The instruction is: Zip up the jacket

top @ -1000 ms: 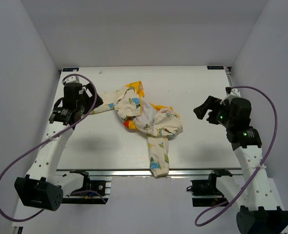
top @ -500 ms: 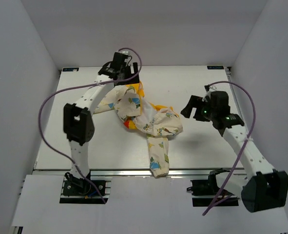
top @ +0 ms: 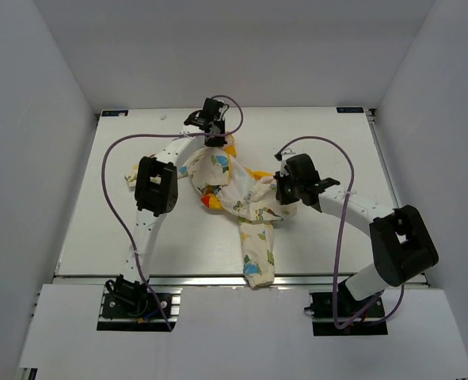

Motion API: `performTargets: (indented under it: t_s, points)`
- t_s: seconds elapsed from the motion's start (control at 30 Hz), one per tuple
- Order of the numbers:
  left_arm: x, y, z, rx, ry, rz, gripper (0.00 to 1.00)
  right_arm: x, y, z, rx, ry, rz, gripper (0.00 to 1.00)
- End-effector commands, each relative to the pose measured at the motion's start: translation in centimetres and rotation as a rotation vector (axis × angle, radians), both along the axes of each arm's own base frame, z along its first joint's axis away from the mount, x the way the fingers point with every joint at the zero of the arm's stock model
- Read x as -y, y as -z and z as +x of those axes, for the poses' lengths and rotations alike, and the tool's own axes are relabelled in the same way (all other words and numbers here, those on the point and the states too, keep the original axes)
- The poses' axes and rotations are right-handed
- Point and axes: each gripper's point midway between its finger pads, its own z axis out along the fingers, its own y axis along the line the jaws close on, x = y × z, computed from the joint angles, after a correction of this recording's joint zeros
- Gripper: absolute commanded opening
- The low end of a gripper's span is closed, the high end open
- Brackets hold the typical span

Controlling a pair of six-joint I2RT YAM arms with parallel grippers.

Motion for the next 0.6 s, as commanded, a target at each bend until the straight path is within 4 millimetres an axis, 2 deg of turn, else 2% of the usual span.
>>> performTargets:
  t_s: [0.0, 0.07, 0.1, 0.13, 0.17, 0.2, 0.23, 0.27, 0.3, 0.37, 0.4, 0.43, 0.47, 0.5, 0.53, 0.57]
  points:
    - [2.0, -5.9, 2.2, 0.142, 0.008, -0.110, 0.00, -0.5, -4.1, 3.5, 0.160, -0.005, -0.011, 0.00]
    - [2.3, -8.4, 2.4, 0.187, 0.017, -0.142, 0.00, -0.8, -6.7, 4.4, 0.230, -0.004, 0.009, 0.00]
    - [2.3, -9.6, 2.4, 0.207, 0.016, -0.153, 0.00, -1.4, -10.1, 5.3, 0.305, -0.011, 0.048, 0.00]
    - [2.3, -11.1, 2.4, 0.233, 0.018, -0.162, 0.00, -1.7, -12.0, 5.6, 0.347, -0.027, 0.065, 0.00]
    - [2.1, -14.5, 2.2, 0.290, 0.018, -0.181, 0.00, -2.1, -13.7, 5.7, 0.380, -0.062, 0.076, 0.00]
    - [1.9, -16.5, 2.0, 0.323, 0.013, -0.186, 0.00, -2.4, -16.5, 5.7, 0.429, -0.068, 0.107, 0.00]
    - [1.3, -18.4, 1.7, 0.358, -0.003, -0.180, 0.00, -2.3, -17.6, 5.5, 0.454, -0.077, 0.105, 0.00]
    - [0.7, -22.1, 0.7, 0.413, -0.008, -0.198, 0.00, -2.3, -18.1, 5.3, 0.467, -0.094, 0.104, 0.00]
    - [0.3, -23.7, 0.0, 0.438, -0.008, -0.202, 0.00, -2.5, -18.7, 4.5, 0.474, -0.121, 0.122, 0.00]
    - [-0.2, -27.1, -1.8, 0.500, 0.021, -0.223, 0.00, -2.8, -17.1, 3.4, 0.438, -0.171, 0.125, 0.00]
    - [-0.8, -28.6, -4.3, 0.514, 0.046, -0.236, 0.00, -2.8, -16.3, 3.5, 0.422, -0.165, 0.127, 0.25]
    - [-0.7, -29.5, -5.9, 0.523, 0.092, -0.259, 0.00, -2.0, -15.5, 3.9, 0.411, -0.106, 0.103, 0.37]
    - [0.1, -30.3, -7.9, 0.528, 0.168, -0.307, 0.00, -1.7, -15.2, 4.1, 0.389, -0.071, 0.100, 0.43]
    - [-0.7, -29.8, -11.5, 0.502, 0.197, -0.326, 0.00, -1.3, -15.0, 4.3, 0.354, 0.012, 0.123, 0.47]
    - [-0.6, -29.0, -13.7, 0.475, 0.234, -0.347, 0.00, -0.4, -15.2, 4.5, 0.354, 0.084, 0.120, 0.49]
    - [0.1, -28.6, -16.5, 0.460, 0.309, -0.405, 0.00, 0.0, -14.6, 4.3, 0.337, 0.126, 0.134, 0.63]
